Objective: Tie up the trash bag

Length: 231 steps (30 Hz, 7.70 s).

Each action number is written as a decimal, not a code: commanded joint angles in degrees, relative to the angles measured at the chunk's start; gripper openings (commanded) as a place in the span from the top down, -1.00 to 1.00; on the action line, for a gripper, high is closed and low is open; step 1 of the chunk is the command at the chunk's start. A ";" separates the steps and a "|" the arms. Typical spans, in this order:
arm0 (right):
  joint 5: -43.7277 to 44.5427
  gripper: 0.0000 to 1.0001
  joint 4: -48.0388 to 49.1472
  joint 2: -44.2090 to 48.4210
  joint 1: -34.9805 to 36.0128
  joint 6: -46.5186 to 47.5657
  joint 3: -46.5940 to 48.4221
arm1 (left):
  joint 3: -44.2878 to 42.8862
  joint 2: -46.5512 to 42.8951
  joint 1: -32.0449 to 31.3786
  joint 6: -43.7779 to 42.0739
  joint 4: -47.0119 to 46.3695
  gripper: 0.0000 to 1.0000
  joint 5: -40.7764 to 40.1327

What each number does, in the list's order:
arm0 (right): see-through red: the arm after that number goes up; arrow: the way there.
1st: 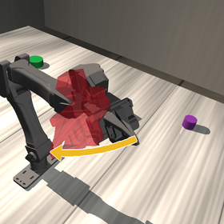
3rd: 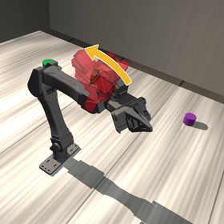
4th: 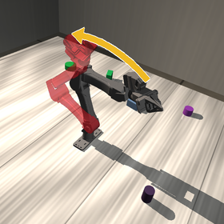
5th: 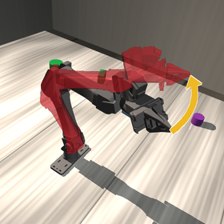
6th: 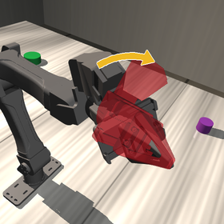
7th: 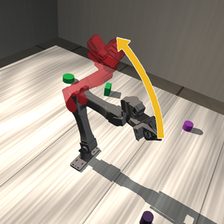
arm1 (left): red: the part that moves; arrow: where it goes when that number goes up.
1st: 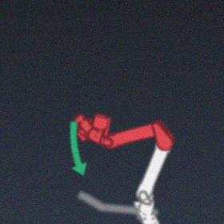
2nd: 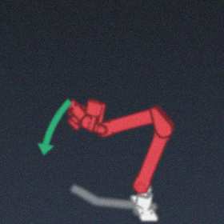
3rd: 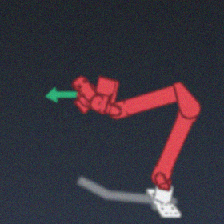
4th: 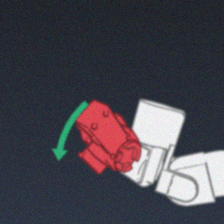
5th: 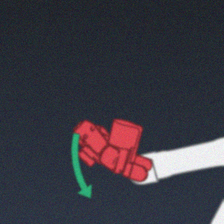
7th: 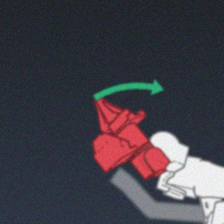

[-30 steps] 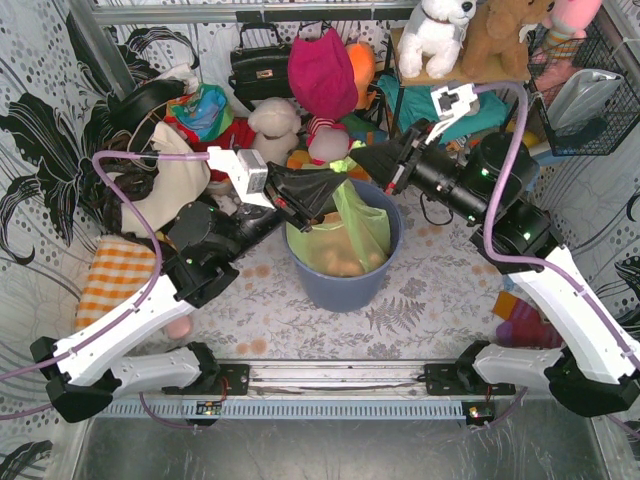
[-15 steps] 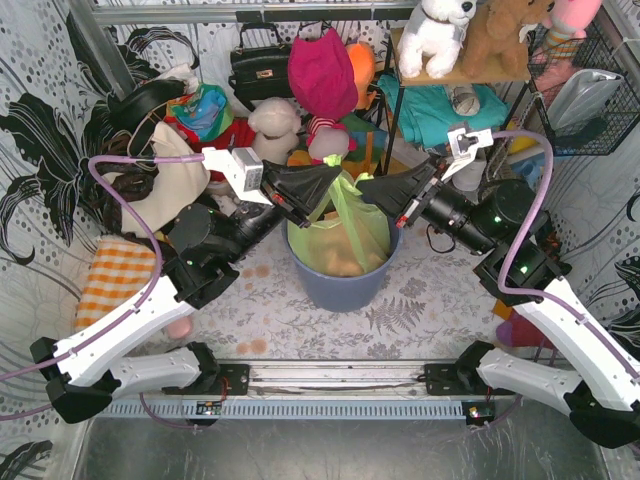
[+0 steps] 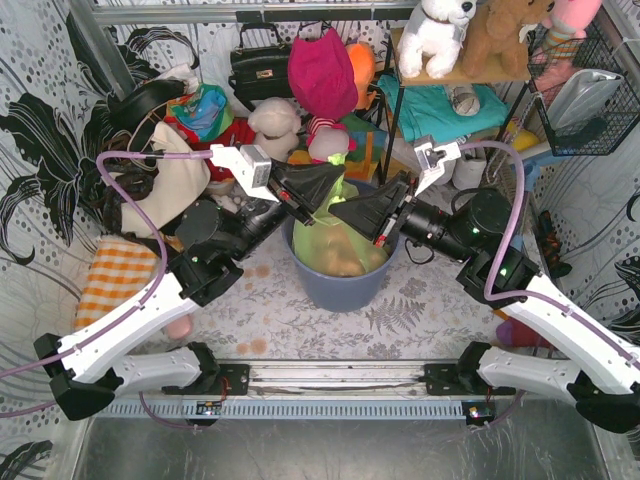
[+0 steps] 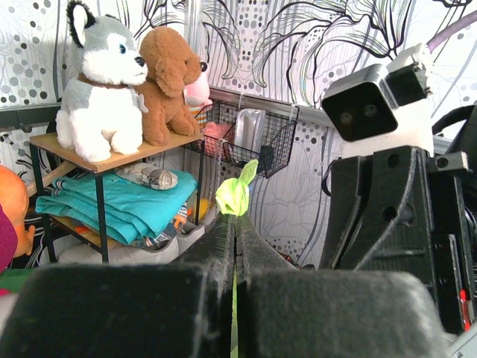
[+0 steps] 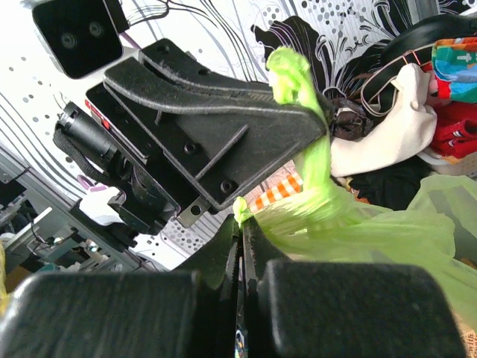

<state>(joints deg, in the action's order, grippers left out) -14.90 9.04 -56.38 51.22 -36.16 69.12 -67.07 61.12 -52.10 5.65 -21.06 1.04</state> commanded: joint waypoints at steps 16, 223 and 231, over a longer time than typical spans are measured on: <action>26.16 1.00 -5.01 -3.56 9.95 8.81 -0.49 | -2.89 0.58 -0.20 -0.19 -1.48 1.00 -0.44; 71.83 1.00 44.55 -14.65 15.40 34.27 -13.49 | -1.24 1.12 19.42 12.09 20.46 1.00 23.10; 67.77 1.00 45.88 -17.24 14.72 32.48 -11.84 | 2.55 -2.55 19.32 13.41 19.22 1.00 29.02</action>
<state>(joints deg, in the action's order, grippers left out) 55.29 52.47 -72.77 66.59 -2.35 54.68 -65.87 61.23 -32.95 18.00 2.57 26.02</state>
